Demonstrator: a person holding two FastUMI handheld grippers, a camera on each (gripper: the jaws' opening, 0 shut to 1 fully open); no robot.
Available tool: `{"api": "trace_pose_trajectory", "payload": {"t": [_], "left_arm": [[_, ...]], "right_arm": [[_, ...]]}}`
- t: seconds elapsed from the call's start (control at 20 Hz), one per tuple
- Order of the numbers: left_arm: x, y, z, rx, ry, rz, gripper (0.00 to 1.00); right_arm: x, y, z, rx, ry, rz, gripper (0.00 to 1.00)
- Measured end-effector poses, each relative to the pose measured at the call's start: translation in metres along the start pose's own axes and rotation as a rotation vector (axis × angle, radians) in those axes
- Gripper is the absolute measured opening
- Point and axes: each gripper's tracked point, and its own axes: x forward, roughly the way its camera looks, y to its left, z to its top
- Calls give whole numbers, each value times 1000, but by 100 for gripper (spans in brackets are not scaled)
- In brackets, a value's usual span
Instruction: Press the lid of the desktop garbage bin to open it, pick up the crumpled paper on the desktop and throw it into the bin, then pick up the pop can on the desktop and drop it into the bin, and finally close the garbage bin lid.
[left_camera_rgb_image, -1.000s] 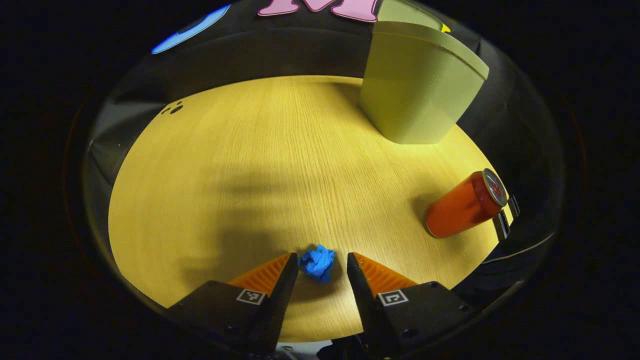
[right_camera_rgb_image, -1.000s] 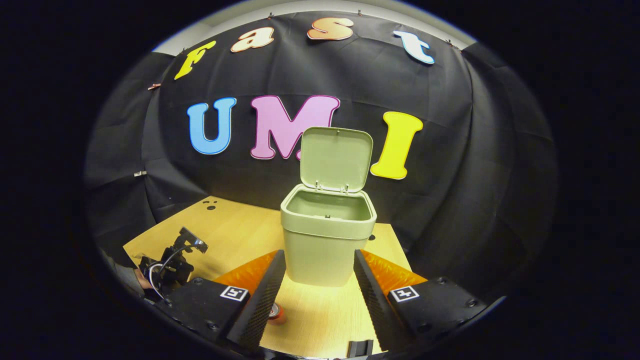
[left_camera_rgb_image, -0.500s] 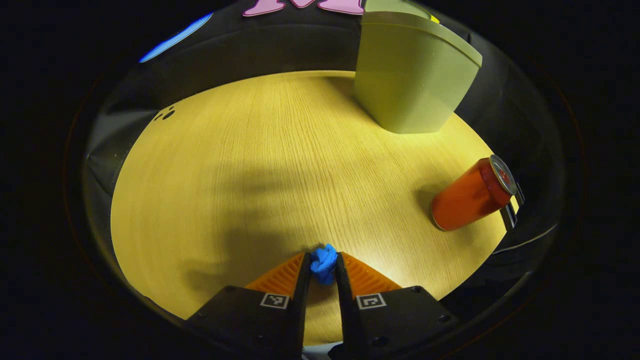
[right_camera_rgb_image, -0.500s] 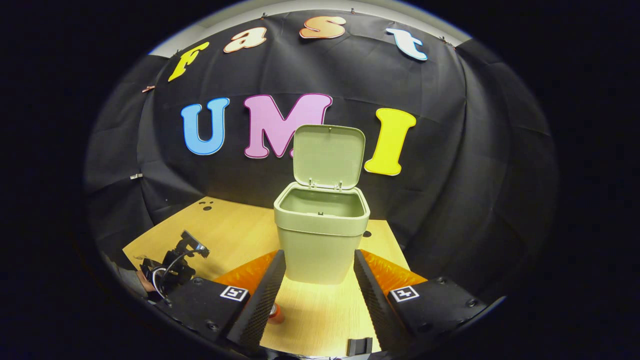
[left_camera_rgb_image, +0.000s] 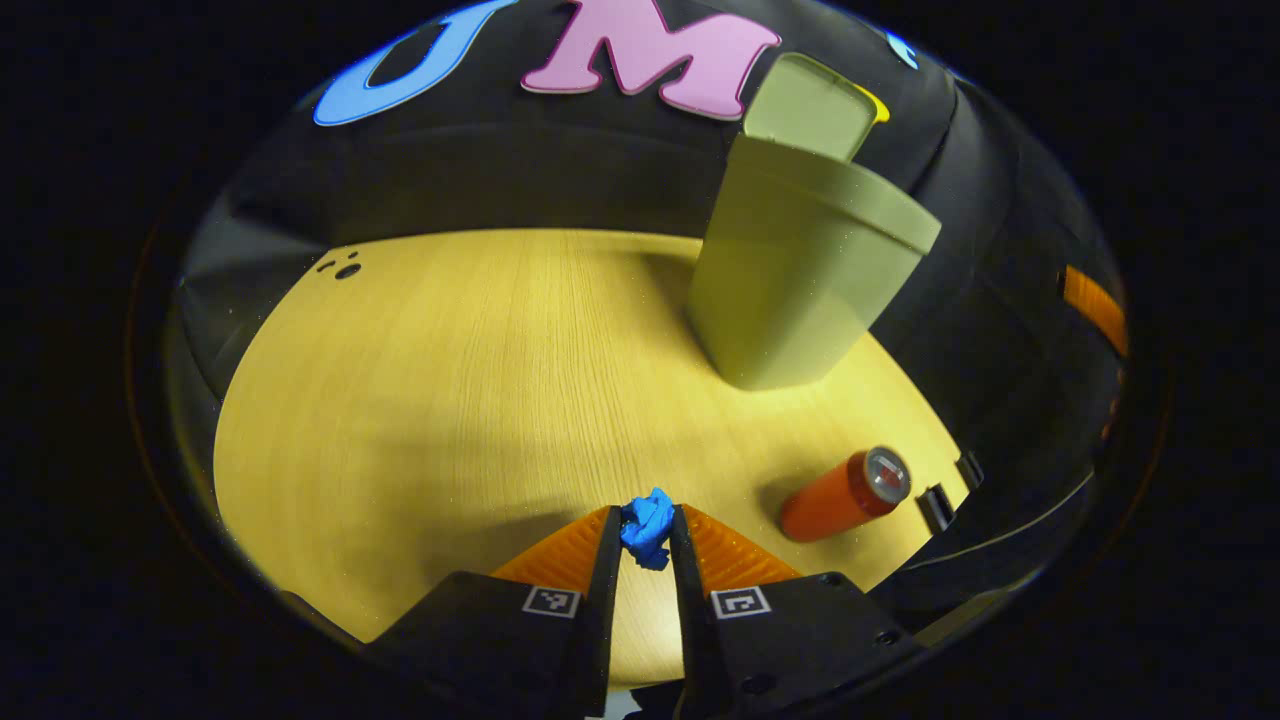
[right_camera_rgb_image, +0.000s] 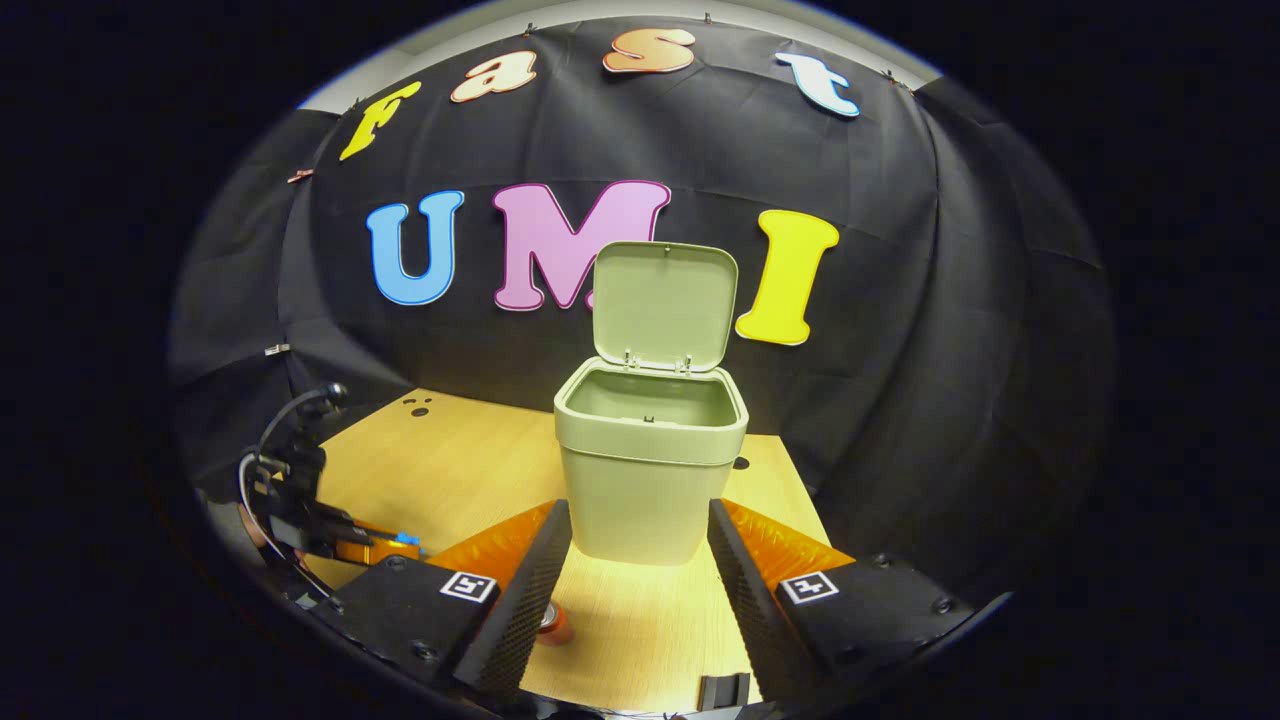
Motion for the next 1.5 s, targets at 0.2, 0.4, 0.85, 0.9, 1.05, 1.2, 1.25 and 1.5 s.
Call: {"api": "trace_pose_trajectory", "payload": {"t": [0.2,0.4,0.85,0.9,1.05,1.2,1.25,1.5], "left_arm": [[-27,-15,59,29,-126,-23,30],[-50,-40,119,52,-254,-54,29],[-84,-96,229,110,-471,-152,33],[-85,-101,241,126,-487,-161,33],[-82,-122,273,175,-534,-187,33],[-73,-142,295,210,-567,-217,33],[-66,-150,301,226,-573,-226,33],[-21,-176,307,313,-531,-239,33]], "right_arm": [[3,7,-3,-8,5,16,87],[4,14,-12,-4,29,35,92],[-3,29,-27,15,65,77,97],[-4,31,-29,12,68,79,97],[-8,35,-37,11,81,95,97],[-14,40,-40,12,90,113,97],[-16,39,-41,12,92,112,97],[-22,37,-48,19,108,96,98]]}}
